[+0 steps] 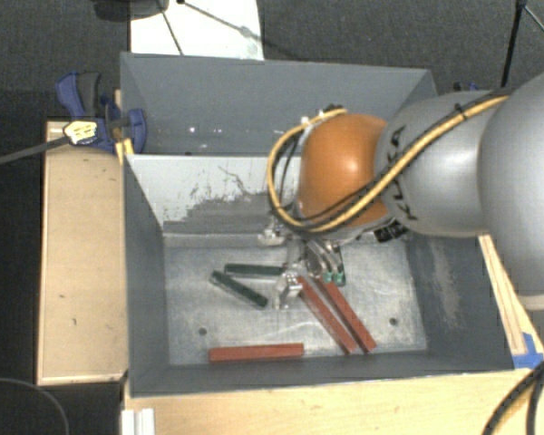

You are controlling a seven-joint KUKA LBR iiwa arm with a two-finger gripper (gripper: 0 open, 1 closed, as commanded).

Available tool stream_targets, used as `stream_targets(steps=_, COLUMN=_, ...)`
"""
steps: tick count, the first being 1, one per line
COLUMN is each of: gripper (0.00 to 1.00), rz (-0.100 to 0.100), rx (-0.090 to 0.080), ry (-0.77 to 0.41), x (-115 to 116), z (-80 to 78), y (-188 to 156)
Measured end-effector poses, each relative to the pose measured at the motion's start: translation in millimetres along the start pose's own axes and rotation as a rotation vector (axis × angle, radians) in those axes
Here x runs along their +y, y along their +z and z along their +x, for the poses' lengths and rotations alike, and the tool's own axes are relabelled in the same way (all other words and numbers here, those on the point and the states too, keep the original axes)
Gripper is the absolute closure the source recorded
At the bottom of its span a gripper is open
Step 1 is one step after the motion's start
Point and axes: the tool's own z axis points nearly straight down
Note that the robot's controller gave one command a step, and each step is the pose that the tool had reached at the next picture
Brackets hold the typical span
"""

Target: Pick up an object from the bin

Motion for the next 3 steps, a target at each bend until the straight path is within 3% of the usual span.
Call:
stream_targets(steps=1, gripper=0.00, rz=0.001, rx=0.012, ry=0.036, x=9.4, z=7.6, y=5.5)
stream_targets(steps=2, gripper=0.00, rz=0.000, rx=0.000, ry=0.042, x=11.6, z=3.4, y=-29.0)
stream_targets(steps=3, gripper=0.00, rz=0.000, rx=0.003, ry=0.217, x=23.4, z=21.5, y=37.5)
